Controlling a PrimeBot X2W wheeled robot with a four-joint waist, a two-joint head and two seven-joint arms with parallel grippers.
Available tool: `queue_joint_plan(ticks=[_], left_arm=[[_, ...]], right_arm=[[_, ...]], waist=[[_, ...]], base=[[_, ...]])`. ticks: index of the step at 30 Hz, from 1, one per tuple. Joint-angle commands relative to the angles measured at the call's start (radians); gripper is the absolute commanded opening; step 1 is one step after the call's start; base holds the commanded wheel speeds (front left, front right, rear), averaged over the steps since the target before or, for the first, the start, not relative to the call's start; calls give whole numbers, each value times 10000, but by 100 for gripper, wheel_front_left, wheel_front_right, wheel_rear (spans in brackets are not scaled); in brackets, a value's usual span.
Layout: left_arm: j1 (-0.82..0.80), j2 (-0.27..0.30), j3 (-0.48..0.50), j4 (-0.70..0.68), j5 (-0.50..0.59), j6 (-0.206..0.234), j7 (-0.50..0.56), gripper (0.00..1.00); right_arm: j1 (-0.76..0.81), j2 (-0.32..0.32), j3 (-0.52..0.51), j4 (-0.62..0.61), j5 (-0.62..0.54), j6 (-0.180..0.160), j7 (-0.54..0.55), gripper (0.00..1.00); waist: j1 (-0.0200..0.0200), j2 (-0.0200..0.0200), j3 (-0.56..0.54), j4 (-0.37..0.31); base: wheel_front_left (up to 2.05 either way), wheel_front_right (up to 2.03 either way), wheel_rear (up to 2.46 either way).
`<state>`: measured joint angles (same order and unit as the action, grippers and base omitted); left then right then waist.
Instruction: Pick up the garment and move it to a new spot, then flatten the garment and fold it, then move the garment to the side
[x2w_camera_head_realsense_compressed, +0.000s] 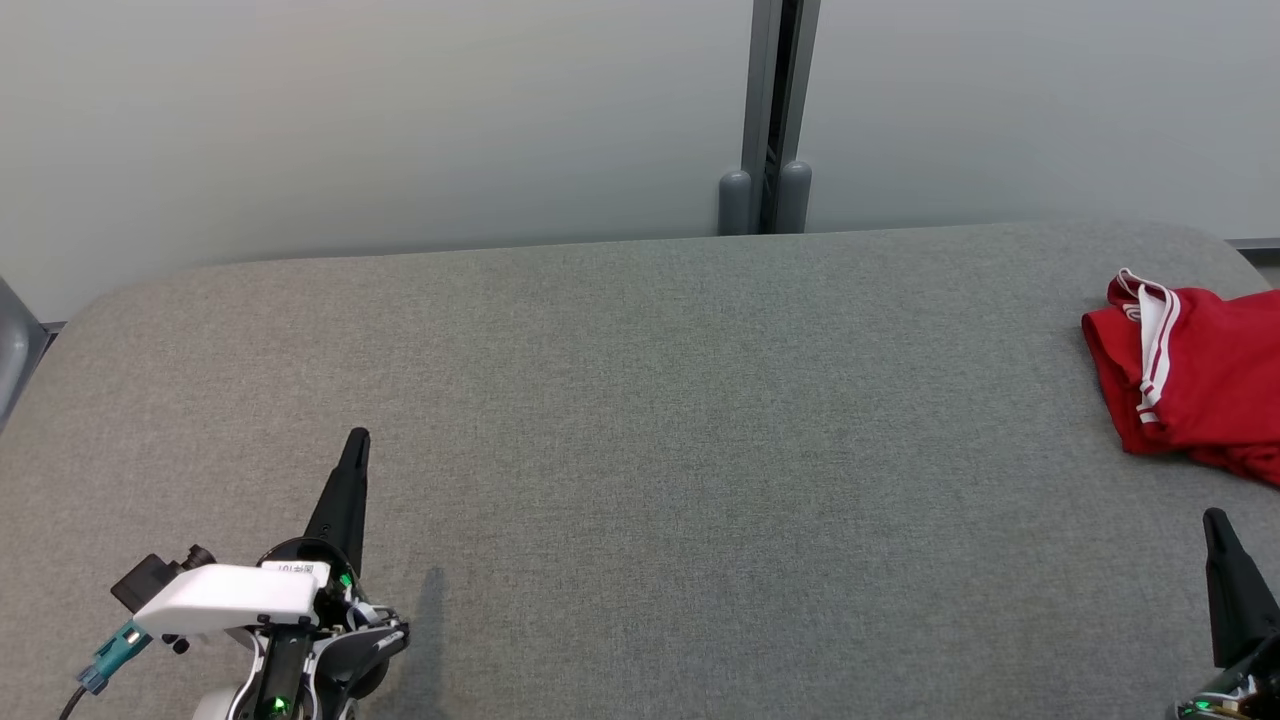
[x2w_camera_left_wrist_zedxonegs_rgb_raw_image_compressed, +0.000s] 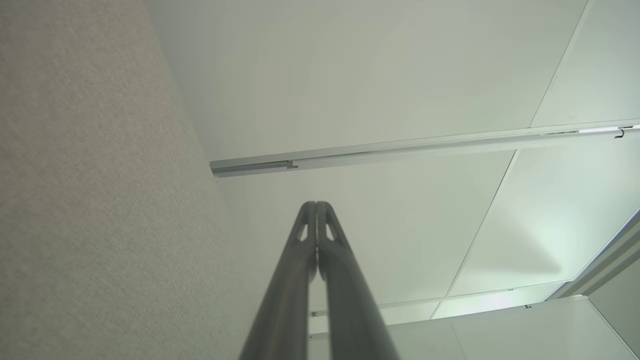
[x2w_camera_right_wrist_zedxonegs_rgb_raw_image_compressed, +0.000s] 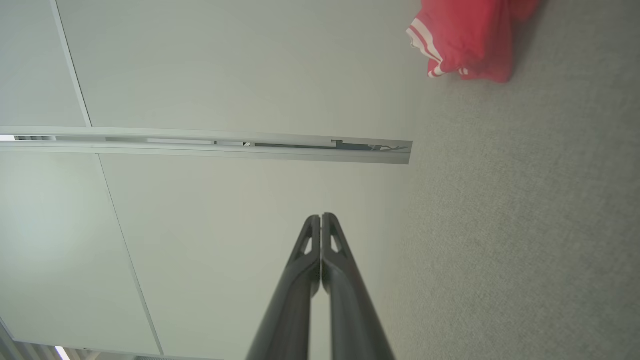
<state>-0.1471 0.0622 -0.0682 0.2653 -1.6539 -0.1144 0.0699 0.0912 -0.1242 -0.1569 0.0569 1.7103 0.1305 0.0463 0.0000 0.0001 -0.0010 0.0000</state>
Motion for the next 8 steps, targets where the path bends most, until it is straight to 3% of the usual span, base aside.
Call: queue_joint_plan(ticks=[1, 8], left_arm=[[-121, 47, 45, -2, 76, -46, 20, 0], [-120, 41, 52, -3, 84, -45, 28, 0]], right_arm=[[58, -73, -3, -46, 115, 4, -58, 0], [71, -123, 52, -55, 137, 4, -100, 0]], waist=[[0, -1, 0, 0], [0, -1, 0, 0]], base=[[0, 0, 0], [0, 0, 0]])
